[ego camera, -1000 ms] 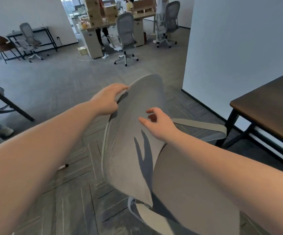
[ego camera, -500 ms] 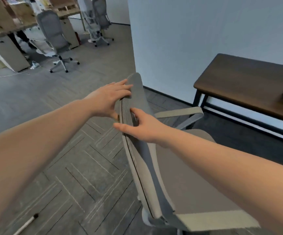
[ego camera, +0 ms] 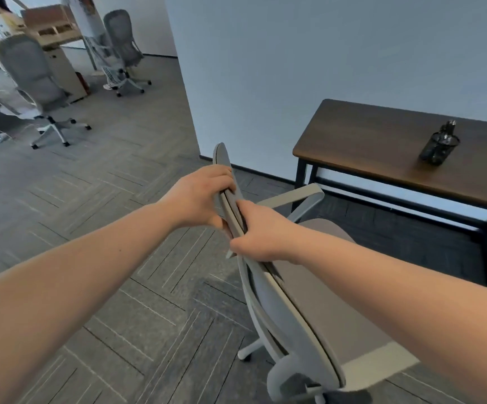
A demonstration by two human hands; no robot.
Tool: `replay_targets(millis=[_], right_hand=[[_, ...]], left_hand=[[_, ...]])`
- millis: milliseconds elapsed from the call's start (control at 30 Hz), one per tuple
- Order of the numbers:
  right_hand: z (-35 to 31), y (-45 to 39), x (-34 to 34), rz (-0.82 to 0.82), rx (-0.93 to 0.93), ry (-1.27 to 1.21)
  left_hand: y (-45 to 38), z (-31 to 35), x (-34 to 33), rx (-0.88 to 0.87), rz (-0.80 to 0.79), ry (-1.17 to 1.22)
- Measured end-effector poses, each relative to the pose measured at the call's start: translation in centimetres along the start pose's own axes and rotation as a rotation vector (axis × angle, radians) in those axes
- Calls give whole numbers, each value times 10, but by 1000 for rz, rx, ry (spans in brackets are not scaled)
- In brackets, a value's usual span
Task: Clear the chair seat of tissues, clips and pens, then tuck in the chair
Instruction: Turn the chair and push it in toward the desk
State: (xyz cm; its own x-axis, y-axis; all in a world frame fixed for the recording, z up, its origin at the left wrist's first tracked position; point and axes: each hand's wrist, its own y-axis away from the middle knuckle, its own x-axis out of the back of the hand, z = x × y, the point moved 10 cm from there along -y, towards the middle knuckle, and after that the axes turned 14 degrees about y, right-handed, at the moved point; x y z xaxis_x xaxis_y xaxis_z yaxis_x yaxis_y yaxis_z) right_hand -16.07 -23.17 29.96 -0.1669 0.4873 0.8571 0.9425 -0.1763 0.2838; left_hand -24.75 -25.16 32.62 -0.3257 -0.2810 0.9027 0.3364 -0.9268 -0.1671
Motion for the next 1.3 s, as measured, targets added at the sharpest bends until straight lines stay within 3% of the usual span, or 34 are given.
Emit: replay_targets(millis=[333, 567, 933, 1133, 1300], right_hand=[[106, 61, 29, 23, -18, -77], [203, 126, 58, 63, -25, 18], [350, 212, 100, 122, -248, 375], [395, 256, 112, 285, -363, 489], [423, 280, 124, 317, -430, 545]], left_hand=[[-56, 98, -54, -122, 44, -4], [-103, 186, -103, -255, 123, -27], [-177, 281, -163, -448, -208, -172], [-190, 309, -174, -504, -180, -207], [-196, 343, -185, -550, -133, -211]])
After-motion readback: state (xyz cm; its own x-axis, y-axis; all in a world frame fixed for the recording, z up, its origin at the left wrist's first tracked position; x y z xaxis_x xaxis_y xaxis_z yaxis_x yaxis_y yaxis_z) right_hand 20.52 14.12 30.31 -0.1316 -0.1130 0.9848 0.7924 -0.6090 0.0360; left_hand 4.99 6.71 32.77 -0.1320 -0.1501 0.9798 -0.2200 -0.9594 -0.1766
